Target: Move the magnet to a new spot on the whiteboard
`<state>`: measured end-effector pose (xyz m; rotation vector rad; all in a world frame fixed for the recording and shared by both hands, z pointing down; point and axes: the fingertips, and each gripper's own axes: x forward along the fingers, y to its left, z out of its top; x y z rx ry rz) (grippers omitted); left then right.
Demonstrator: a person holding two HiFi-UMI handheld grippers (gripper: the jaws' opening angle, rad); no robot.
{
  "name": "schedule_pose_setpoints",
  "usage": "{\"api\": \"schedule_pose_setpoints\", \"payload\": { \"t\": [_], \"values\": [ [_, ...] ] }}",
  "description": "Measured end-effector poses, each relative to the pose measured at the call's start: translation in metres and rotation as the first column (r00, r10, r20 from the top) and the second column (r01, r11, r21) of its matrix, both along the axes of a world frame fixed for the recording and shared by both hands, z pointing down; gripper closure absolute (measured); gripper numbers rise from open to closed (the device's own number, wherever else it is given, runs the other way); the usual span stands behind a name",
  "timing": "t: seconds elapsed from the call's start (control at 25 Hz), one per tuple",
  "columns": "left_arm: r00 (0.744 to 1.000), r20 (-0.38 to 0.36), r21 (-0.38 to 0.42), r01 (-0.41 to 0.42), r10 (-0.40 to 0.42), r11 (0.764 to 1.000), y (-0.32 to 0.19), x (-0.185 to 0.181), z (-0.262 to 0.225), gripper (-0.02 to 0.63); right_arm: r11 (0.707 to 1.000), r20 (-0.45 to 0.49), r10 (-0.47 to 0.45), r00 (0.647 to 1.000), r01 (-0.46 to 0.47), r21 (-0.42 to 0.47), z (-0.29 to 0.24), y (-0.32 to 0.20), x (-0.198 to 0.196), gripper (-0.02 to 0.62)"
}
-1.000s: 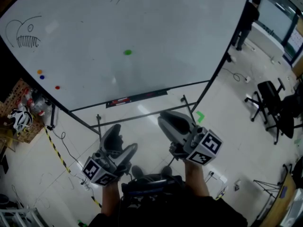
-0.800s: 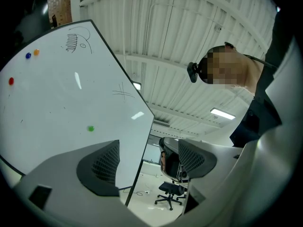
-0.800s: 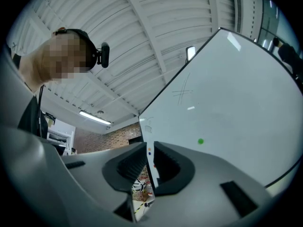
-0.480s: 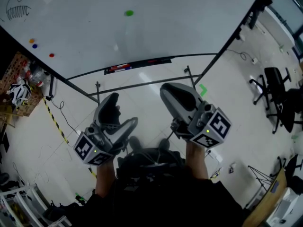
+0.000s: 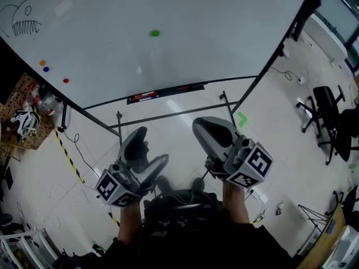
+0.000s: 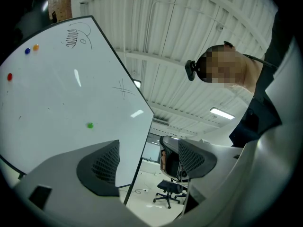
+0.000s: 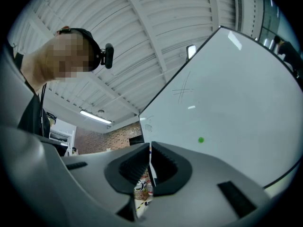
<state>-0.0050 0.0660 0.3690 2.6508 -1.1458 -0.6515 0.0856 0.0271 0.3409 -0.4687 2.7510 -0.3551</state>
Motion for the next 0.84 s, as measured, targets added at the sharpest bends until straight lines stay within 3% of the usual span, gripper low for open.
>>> {"api": "schedule_pose_setpoints", "payload": {
  "t": [0.84],
  "values": [
    [1.000,-0.001,-0.007,-0.014,0.014,1.000,0.0059,0.0030,-0.0037,0.223,1.000,-0.010,-0.020,1.000,0.020,0.012,-0.0062,0.0078,-0.0062,0.563]
  ]
}}
